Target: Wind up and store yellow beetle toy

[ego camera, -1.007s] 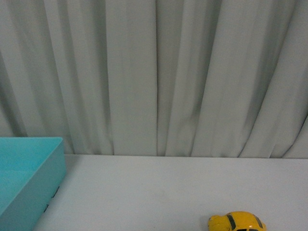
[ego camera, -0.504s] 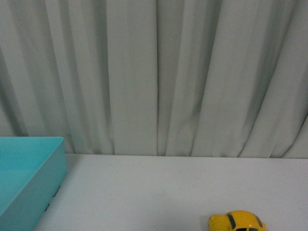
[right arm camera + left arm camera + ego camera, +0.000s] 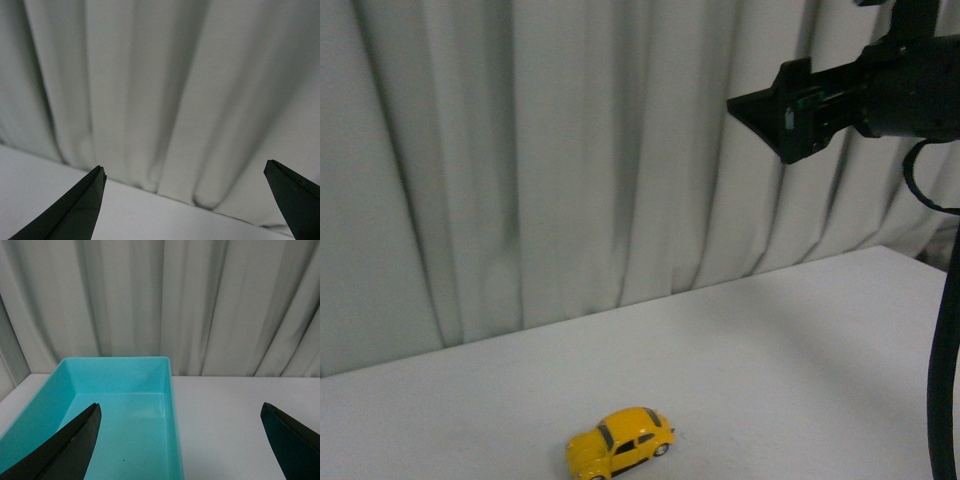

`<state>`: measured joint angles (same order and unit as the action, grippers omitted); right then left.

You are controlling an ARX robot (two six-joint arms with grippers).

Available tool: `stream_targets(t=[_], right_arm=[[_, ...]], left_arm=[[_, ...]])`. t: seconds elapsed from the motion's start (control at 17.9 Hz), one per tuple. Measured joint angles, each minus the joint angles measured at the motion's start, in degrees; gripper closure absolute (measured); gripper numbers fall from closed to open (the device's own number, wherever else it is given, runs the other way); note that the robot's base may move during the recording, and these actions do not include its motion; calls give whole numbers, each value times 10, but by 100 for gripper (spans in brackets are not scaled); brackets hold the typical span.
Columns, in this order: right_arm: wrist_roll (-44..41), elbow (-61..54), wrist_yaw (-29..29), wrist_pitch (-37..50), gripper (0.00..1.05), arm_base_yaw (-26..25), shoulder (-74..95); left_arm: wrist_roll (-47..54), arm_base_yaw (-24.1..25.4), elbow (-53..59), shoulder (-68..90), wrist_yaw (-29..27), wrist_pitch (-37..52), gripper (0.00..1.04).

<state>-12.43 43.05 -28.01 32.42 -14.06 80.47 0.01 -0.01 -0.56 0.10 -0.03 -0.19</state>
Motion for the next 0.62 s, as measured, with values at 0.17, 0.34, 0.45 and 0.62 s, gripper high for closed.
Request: stream_targets(t=[0.17, 0.34, 0.45, 0.62], right_arm=[[-64, 81, -54, -77, 7, 33, 74], [-164, 171, -145, -205, 7, 48, 158], [-307, 266, -219, -389, 7, 48, 230], [-567, 377, -204, -683, 7, 70, 313]], left_arm=[[0, 0, 0, 0, 0, 0, 7], [0, 0, 0, 0, 0, 0, 7], [0, 0, 0, 0, 0, 0, 7], [0, 0, 0, 0, 0, 0, 7]])
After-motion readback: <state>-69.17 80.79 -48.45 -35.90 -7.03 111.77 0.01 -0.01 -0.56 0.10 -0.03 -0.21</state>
